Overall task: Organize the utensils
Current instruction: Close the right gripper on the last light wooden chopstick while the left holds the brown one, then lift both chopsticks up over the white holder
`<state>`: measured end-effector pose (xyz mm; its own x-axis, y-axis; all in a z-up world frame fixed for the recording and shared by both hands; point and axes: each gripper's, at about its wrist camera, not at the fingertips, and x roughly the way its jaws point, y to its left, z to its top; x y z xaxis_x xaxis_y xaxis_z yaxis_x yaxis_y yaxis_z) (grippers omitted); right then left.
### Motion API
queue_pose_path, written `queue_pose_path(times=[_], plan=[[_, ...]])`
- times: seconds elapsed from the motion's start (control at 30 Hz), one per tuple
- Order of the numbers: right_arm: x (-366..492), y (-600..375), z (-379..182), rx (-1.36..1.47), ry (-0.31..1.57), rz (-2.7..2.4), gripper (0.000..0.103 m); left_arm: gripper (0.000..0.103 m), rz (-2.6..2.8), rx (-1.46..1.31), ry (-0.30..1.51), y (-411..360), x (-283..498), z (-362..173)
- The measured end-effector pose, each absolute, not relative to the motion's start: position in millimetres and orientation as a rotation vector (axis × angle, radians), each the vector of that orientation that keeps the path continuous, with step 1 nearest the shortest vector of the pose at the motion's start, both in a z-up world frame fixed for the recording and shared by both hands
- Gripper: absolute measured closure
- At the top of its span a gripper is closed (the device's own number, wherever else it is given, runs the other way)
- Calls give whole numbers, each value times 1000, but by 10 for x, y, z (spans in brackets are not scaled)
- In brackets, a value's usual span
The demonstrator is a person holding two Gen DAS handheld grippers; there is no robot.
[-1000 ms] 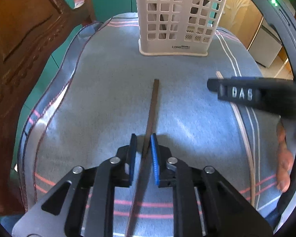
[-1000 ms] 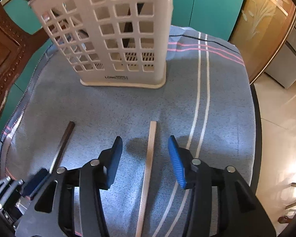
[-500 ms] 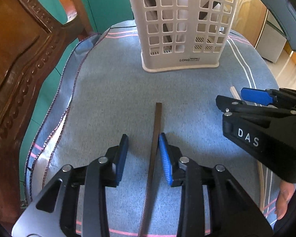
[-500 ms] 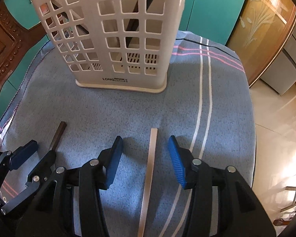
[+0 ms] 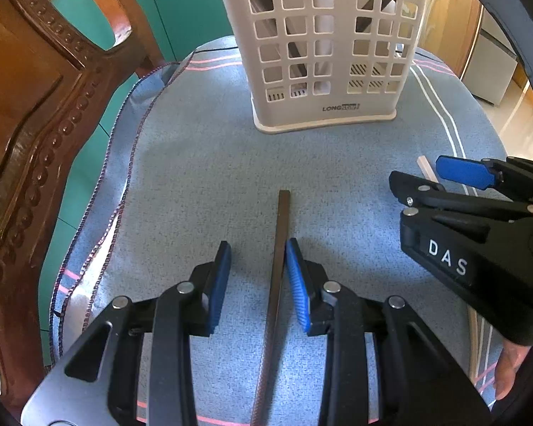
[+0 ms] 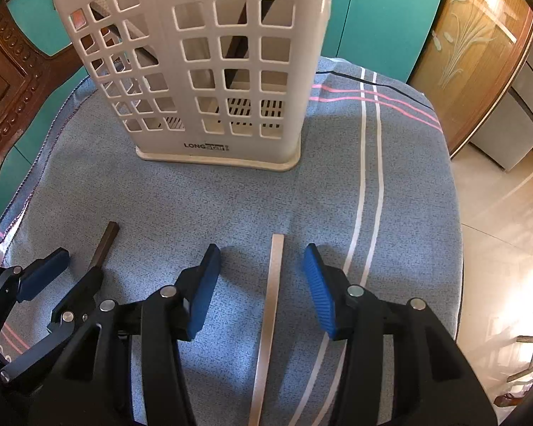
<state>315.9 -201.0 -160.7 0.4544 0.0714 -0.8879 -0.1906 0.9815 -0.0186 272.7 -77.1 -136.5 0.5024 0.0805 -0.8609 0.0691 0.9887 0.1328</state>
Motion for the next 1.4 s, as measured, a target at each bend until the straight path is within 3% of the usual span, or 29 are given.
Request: queue_pose_path(times=[0.23,0.3,0.37,0.43,0.8,1.4], plan=[[3166,-2027,-1604,-122,1087,168,54,71,-6,160,1053,-780,2801,-1374],[3162,-2028,-1590,-111,1084,180,67,82,-25,144,1056,-783,2800,-1377],[3166,-2038,-1574,-100,1083,177,88,89,-33,145,1055,-815,2800,-1386],[3176,-2066,-1568,-75,1087,189,95,94,-36,148,1051,-867,2799,-1399],[3148,-2168,-1283,-33,1012,215,96,96,-21,60,1022,-859,2709,-1374],[2908,-2438,-650,73,823,268,96,96,-29,96,831,-856,2262,-625]])
